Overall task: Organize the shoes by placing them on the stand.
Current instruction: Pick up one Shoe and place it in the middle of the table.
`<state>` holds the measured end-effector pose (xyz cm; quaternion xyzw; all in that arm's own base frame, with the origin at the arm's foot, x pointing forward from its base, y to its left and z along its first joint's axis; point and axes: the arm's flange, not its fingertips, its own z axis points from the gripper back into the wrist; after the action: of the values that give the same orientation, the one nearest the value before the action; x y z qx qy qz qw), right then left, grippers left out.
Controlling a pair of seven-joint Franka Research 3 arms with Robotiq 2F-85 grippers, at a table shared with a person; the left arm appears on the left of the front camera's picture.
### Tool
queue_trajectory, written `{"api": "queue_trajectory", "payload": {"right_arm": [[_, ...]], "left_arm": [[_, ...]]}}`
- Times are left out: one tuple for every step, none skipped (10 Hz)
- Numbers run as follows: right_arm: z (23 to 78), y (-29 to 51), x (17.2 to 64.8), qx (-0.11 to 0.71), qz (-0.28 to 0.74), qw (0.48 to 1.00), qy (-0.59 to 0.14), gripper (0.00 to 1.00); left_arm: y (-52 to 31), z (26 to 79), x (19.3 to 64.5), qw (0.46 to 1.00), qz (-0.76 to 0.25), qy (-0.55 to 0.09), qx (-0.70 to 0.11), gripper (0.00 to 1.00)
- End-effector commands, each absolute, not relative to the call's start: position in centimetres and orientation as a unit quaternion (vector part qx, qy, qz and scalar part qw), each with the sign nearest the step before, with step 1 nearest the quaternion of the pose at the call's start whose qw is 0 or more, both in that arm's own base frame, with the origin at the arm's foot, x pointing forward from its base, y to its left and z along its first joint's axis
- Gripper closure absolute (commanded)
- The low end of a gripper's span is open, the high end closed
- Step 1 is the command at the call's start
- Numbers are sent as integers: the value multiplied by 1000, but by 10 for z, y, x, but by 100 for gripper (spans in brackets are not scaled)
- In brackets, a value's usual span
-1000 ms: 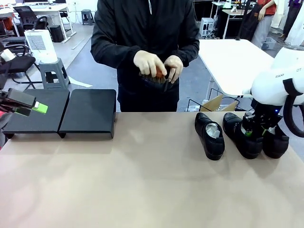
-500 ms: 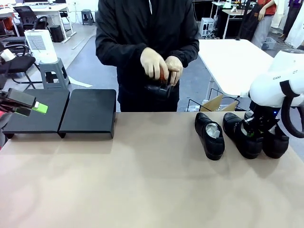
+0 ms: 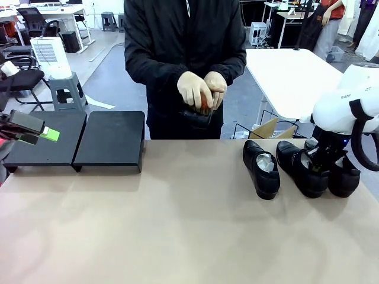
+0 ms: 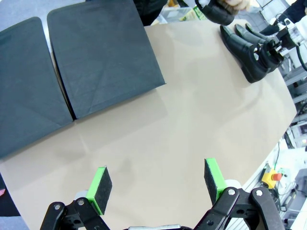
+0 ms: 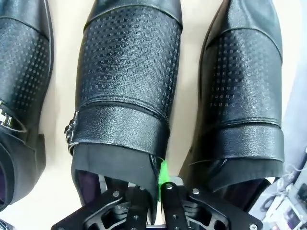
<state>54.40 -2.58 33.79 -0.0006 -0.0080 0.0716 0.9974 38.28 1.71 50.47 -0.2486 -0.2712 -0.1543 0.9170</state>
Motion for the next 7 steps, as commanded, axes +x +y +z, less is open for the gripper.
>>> {"api": "queue_trajectory", "payload": {"right_arm": [[332, -25, 544, 28, 67, 997, 6, 100], [344, -22, 539, 42, 46, 998, -1, 100], [371, -17, 527, 38, 33, 998, -33, 100], [405, -10, 511, 35, 27, 996, -77, 100], [440, -3, 492, 45, 19, 992, -116, 100], [464, 6, 475, 59, 16, 988, -144, 100], [481, 16, 458, 73, 18, 983, -169, 100]], "left_arm": [[18, 504, 383, 912, -160, -276, -258, 0], [18, 504, 383, 912, -160, -276, -258, 0], [18, 504, 383, 912, -160, -276, -258, 0], [18, 504, 383, 912, -160, -276, -258, 0], [18, 504, 383, 912, -160, -276, -258, 0], [18, 504, 383, 912, -160, -276, -258, 0], [18, 504, 383, 912, -160, -276, -258, 0]]}}
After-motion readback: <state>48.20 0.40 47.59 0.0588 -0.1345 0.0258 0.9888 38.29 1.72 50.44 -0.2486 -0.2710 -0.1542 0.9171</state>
